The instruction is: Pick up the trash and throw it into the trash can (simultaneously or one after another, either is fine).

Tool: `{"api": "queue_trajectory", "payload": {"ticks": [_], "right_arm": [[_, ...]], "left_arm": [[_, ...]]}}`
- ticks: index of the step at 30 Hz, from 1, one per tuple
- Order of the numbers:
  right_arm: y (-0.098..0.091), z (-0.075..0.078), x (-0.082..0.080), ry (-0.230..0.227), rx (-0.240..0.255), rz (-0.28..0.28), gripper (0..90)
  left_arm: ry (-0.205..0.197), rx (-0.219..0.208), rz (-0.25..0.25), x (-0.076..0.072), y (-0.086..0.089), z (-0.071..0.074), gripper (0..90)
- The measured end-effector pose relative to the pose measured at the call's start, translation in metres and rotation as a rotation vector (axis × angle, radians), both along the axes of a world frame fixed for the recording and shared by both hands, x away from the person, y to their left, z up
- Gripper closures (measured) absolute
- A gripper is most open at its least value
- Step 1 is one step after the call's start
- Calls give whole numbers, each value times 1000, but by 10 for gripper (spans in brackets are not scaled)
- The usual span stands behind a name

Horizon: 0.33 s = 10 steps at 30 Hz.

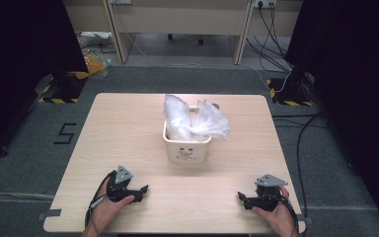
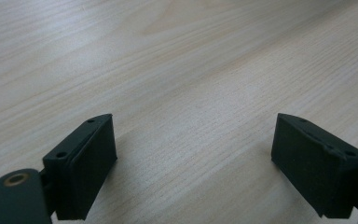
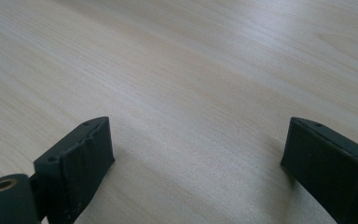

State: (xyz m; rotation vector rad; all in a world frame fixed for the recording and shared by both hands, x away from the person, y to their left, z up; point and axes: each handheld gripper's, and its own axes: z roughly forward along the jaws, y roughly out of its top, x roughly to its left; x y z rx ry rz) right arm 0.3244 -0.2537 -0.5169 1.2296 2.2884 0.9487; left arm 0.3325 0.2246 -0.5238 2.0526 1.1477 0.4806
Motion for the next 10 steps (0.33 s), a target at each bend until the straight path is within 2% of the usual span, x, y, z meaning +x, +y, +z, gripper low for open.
{"api": "queue_trajectory", "payload": {"ticks": [10], "right_arm": [[0, 0, 0, 5, -1, 0, 75]], "left_arm": [[0, 1, 0, 0, 0, 0, 131]]}}
